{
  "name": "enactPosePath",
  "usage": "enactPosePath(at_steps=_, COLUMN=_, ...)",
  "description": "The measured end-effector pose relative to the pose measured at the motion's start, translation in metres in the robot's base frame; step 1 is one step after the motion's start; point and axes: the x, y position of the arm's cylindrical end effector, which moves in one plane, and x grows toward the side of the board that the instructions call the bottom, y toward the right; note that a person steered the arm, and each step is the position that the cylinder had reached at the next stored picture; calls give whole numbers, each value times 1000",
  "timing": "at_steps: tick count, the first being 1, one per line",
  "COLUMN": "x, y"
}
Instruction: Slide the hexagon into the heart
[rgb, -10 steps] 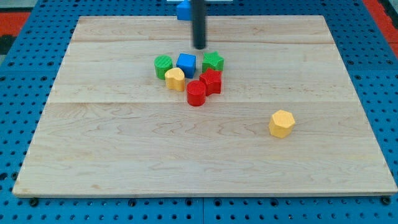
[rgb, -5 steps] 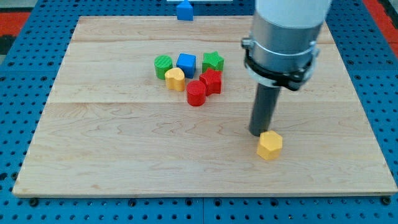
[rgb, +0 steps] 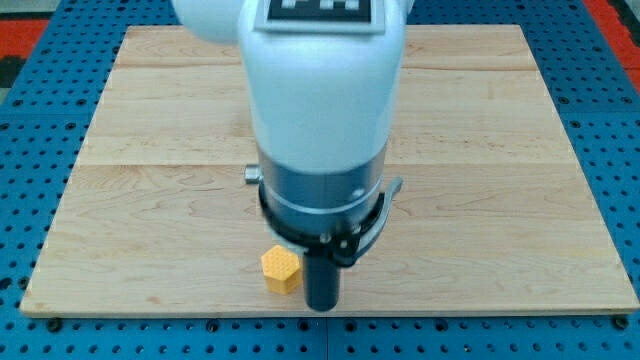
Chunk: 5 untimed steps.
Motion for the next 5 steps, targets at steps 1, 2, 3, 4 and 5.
enactPosePath(at_steps=1, x=-22, y=-51)
enactPosePath(at_steps=2, x=-76, y=-52)
enactPosePath(at_steps=3, x=-115, y=-53)
enactPosePath(at_steps=4, x=-108, y=-37)
enactPosePath(at_steps=5, x=-119, y=-33)
